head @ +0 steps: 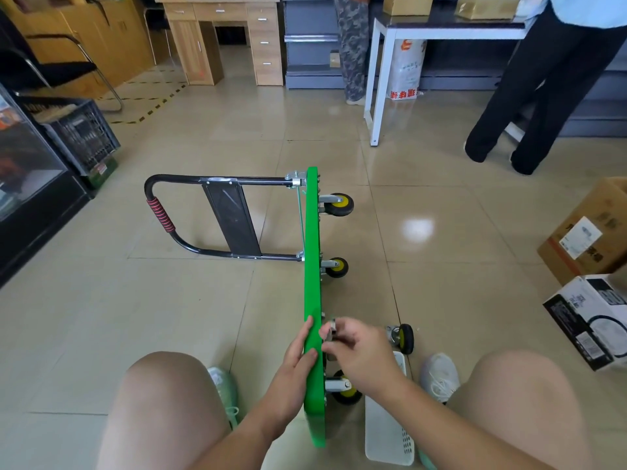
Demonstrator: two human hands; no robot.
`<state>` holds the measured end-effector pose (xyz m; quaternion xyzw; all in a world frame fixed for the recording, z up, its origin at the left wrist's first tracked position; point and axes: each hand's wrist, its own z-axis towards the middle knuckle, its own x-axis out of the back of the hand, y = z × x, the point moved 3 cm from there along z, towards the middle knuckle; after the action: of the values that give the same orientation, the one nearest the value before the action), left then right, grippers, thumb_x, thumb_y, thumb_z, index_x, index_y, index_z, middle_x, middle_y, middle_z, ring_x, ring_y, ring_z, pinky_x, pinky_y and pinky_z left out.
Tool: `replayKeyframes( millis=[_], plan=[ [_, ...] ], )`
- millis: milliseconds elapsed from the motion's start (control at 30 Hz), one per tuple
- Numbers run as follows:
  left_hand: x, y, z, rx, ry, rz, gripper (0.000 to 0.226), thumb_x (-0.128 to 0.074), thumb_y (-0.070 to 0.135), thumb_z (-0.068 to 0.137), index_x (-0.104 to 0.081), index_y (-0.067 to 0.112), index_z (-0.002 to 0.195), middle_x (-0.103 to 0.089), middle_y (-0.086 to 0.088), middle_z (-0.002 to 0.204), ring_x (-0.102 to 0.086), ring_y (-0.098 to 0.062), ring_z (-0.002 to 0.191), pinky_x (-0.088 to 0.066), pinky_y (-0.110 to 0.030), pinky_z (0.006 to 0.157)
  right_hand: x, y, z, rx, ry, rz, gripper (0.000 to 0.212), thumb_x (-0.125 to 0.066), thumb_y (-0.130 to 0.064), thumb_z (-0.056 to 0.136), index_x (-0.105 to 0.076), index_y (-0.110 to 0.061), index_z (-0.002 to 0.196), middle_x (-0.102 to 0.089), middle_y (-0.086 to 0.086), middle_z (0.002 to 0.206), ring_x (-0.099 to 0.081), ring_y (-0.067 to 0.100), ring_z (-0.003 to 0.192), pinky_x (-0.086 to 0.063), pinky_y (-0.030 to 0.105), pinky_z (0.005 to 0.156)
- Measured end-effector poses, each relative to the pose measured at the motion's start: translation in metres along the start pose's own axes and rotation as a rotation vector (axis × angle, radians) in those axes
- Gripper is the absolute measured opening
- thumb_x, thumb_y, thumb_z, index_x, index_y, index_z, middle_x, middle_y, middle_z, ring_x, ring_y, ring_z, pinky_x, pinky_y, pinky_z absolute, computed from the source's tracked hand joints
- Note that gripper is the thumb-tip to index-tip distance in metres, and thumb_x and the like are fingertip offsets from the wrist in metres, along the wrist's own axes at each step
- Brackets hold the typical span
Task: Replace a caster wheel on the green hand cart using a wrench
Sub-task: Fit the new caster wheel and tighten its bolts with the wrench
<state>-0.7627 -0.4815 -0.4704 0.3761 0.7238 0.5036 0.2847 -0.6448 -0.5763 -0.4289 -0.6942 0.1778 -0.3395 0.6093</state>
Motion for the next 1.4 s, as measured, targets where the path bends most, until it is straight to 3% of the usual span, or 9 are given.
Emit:
replayKeyframes(
  millis=[200, 300, 400, 500, 667, 833, 1100, 1233, 1400],
  plan=[
    [0.000, -0.001, 0.002, 0.020, -0.008, 0.018, 0.053, -0.043, 0.028, 0.113, -0.037, 0.072, 0.143, -0.038, 0.023, 0.161, -0.042, -0.005, 0.147, -0.030, -0.041, 0.127, 0.009, -0.008, 0.049, -0.172, 0.007, 0.033, 0.033, -0.075, -0.003, 0.086, -0.070, -0.036, 0.090, -0.075, -0.020, 0.081, -0.073, -0.002, 0.084, -0.061, 0.027, 0.085],
    [0.002, -0.001, 0.003, 0.014, -0.017, 0.019, 0.052, -0.043, 0.031, 0.113, -0.037, 0.073, 0.143, -0.036, 0.022, 0.162, -0.041, -0.005, 0.147, -0.030, -0.042, 0.127, 0.014, -0.003, 0.060, -0.292, -0.007, 0.141, 0.020, -0.075, -0.005, 0.089, -0.073, -0.017, 0.105, -0.078, -0.006, 0.083, -0.076, 0.009, 0.082, -0.062, 0.027, 0.072],
    [0.002, 0.000, 0.002, 0.015, -0.034, 0.018, 0.052, -0.042, 0.032, 0.113, -0.036, 0.075, 0.142, -0.036, 0.022, 0.163, -0.039, -0.009, 0.149, -0.029, -0.044, 0.127, 0.019, -0.004, 0.060, -0.361, -0.011, 0.335, 0.011, -0.073, -0.013, 0.093, -0.074, -0.011, 0.103, -0.079, 0.004, 0.089, -0.078, 0.019, 0.085, -0.060, 0.024, 0.066],
    [0.002, 0.000, 0.001, 0.012, -0.022, 0.022, 0.054, -0.042, 0.031, 0.113, -0.036, 0.076, 0.140, -0.036, 0.021, 0.163, -0.038, -0.010, 0.150, -0.029, -0.044, 0.127, 0.027, -0.005, 0.054, -0.306, 0.005, 0.364, 0.007, -0.074, -0.010, 0.091, -0.077, -0.015, 0.095, -0.080, 0.001, 0.090, -0.078, 0.020, 0.087, -0.061, 0.024, 0.068],
    [-0.001, 0.003, -0.002, -0.003, -0.016, 0.021, 0.054, -0.042, 0.029, 0.113, -0.037, 0.075, 0.141, -0.040, 0.019, 0.162, -0.041, -0.009, 0.148, -0.030, -0.043, 0.127, 0.025, 0.003, 0.034, -0.169, 0.083, 0.185, 0.013, -0.073, -0.011, 0.091, -0.077, -0.021, 0.099, -0.079, -0.008, 0.090, -0.076, 0.012, 0.086, -0.060, 0.022, 0.073],
    [-0.002, 0.004, -0.004, 0.005, -0.009, 0.010, 0.053, -0.041, 0.028, 0.113, -0.038, 0.072, 0.143, -0.040, 0.015, 0.163, -0.042, -0.015, 0.148, -0.031, -0.045, 0.127, 0.037, -0.009, 0.033, -0.172, 0.206, 0.238, 0.015, -0.072, -0.010, 0.092, -0.075, -0.022, 0.099, -0.079, -0.007, 0.088, -0.077, 0.012, 0.085, -0.062, 0.026, 0.074],
    [-0.001, 0.006, -0.004, -0.003, -0.009, 0.026, 0.053, -0.042, 0.028, 0.113, -0.036, 0.069, 0.146, -0.042, 0.014, 0.161, -0.044, -0.014, 0.147, -0.031, -0.043, 0.126, 0.033, -0.033, -0.008, 0.029, 0.052, 0.158, 0.033, -0.076, -0.004, 0.086, -0.081, -0.036, 0.085, -0.079, -0.013, 0.096, -0.074, 0.004, 0.094, -0.054, 0.011, 0.081],
    [0.000, 0.004, -0.004, -0.018, -0.016, 0.033, 0.052, -0.042, 0.026, 0.113, -0.035, 0.064, 0.150, -0.042, 0.013, 0.162, -0.044, -0.010, 0.146, -0.031, -0.041, 0.127, 0.015, -0.018, -0.025, 0.078, 0.047, 0.146, 0.048, -0.073, 0.006, 0.085, -0.081, -0.041, 0.086, -0.079, -0.010, 0.096, -0.075, 0.008, 0.094, -0.059, 0.022, 0.087],
    [0.000, 0.004, -0.002, 0.000, -0.029, -0.006, 0.052, -0.044, 0.026, 0.113, -0.035, 0.062, 0.150, -0.044, 0.011, 0.161, -0.047, -0.011, 0.145, -0.033, -0.042, 0.125, 0.003, -0.015, -0.037, 0.270, 0.044, 0.032, 0.035, -0.069, -0.018, 0.083, -0.076, -0.048, 0.101, -0.076, -0.016, 0.100, -0.075, 0.012, 0.092, -0.061, 0.030, 0.083]
  ],
)
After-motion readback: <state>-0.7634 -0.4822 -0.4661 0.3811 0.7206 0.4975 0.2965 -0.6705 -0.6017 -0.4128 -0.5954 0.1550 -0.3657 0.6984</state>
